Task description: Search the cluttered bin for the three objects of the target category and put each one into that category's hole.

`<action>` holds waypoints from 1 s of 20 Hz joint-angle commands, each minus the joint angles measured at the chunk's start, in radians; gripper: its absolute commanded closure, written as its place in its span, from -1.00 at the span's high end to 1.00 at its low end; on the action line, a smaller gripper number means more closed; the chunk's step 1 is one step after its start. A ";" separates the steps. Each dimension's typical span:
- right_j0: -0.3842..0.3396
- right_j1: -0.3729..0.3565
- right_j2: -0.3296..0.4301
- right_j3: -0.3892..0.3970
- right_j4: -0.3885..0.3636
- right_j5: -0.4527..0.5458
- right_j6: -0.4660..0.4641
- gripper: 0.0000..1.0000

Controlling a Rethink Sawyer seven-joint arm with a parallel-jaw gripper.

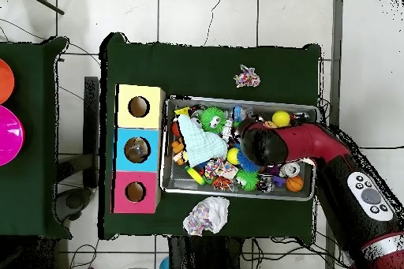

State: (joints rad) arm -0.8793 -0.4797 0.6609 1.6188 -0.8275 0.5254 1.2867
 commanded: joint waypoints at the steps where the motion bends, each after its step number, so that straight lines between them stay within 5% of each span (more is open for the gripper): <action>1: 0.014 0.041 0.049 -0.087 0.014 0.116 -0.195 1.00; 20: 0.040 0.039 0.028 -0.099 0.017 0.112 -0.165 1.00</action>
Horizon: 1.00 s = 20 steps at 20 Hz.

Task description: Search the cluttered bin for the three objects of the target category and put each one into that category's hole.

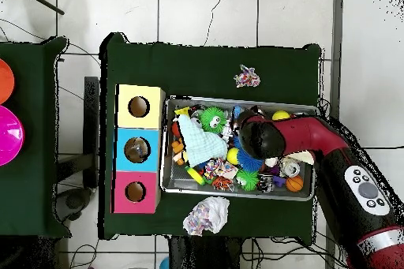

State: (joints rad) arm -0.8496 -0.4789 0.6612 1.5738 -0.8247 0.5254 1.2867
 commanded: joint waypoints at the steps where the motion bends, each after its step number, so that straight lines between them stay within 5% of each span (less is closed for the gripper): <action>1: 0.009 0.039 0.029 -0.053 0.017 0.113 -0.165 1.00; 20: -0.028 0.064 0.034 -0.024 -0.010 0.011 -0.136 1.00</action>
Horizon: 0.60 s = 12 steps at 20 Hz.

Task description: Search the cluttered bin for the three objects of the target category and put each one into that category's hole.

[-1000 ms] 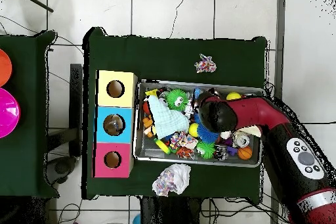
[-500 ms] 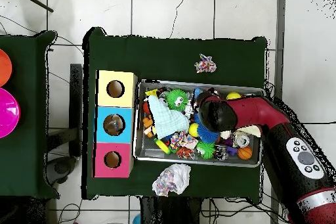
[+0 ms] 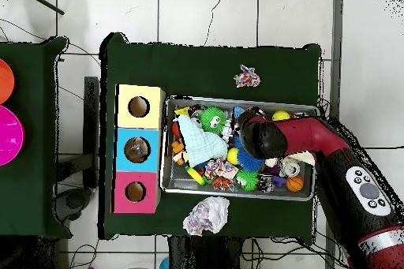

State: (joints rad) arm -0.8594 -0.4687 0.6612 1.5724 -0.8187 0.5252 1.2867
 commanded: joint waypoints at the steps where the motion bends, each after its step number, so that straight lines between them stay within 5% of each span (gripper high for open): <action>1: -0.018 0.056 0.033 -0.023 -0.019 0.005 -0.133 1.00; 12: 0.008 0.055 0.007 -0.037 -0.061 -0.009 -0.123 1.00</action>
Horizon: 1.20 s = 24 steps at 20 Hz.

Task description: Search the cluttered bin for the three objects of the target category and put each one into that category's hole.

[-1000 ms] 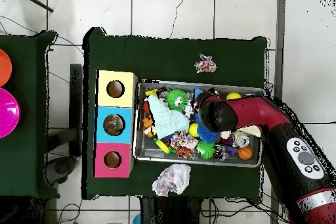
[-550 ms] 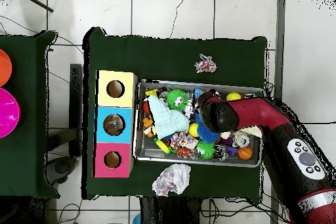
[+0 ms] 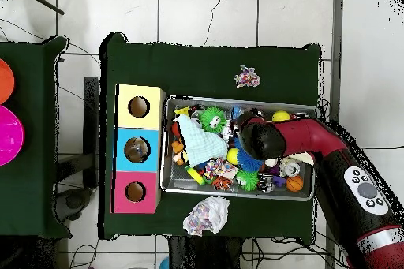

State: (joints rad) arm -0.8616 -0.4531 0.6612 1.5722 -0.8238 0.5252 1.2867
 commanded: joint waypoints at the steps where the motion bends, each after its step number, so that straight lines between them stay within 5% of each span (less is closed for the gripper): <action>1: 0.012 0.040 0.006 -0.038 -0.057 -0.009 -0.122 1.00; 24: 0.021 0.042 -0.002 -0.044 -0.075 -0.019 -0.109 1.00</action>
State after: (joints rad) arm -0.8541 -0.4531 0.6612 1.5721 -0.8392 0.5252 1.2867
